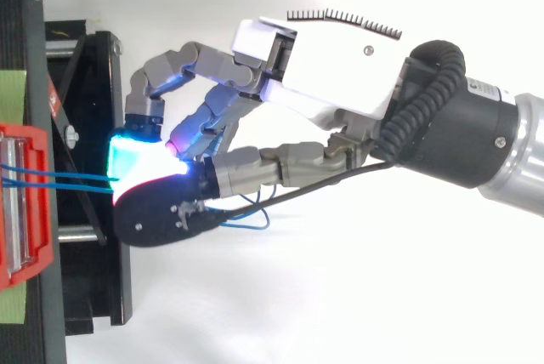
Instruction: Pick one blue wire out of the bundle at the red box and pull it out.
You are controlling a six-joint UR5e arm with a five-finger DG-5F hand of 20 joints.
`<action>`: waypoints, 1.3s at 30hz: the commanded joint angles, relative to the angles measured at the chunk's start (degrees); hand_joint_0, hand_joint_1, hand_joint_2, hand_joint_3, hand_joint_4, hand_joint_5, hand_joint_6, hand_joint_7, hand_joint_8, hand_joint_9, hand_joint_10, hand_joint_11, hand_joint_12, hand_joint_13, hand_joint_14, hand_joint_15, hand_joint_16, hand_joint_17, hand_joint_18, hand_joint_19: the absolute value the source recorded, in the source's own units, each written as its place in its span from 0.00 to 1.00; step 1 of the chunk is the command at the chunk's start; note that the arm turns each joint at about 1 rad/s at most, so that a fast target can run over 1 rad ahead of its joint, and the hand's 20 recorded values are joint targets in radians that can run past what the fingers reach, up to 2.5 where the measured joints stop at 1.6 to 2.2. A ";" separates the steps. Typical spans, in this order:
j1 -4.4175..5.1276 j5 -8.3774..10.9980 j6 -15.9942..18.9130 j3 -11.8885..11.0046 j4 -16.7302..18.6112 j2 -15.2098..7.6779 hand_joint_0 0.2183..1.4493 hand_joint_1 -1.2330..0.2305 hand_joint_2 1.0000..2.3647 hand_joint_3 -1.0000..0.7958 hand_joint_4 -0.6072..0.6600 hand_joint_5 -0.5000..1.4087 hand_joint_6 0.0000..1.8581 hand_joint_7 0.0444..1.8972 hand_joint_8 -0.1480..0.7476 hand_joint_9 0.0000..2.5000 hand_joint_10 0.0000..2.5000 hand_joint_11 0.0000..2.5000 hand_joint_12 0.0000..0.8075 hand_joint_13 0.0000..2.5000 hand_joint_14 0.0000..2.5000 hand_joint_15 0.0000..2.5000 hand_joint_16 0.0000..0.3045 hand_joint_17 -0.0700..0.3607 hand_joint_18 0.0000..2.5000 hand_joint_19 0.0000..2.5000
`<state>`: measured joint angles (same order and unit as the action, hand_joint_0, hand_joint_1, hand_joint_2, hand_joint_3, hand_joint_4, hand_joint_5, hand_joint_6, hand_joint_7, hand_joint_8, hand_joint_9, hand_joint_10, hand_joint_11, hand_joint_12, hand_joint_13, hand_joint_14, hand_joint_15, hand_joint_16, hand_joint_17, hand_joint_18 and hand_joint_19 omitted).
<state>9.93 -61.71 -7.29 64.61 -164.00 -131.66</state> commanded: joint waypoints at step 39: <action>-0.09 -0.08 0.61 -0.01 -0.18 0.00 0.31 0.38 0.01 0.47 0.73 0.16 0.46 0.59 0.64 0.39 0.01 0.33 0.64 0.37 0.01 0.20 0.23 0.53 0.38 0.24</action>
<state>9.89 -61.71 -6.74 64.60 -164.18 -131.66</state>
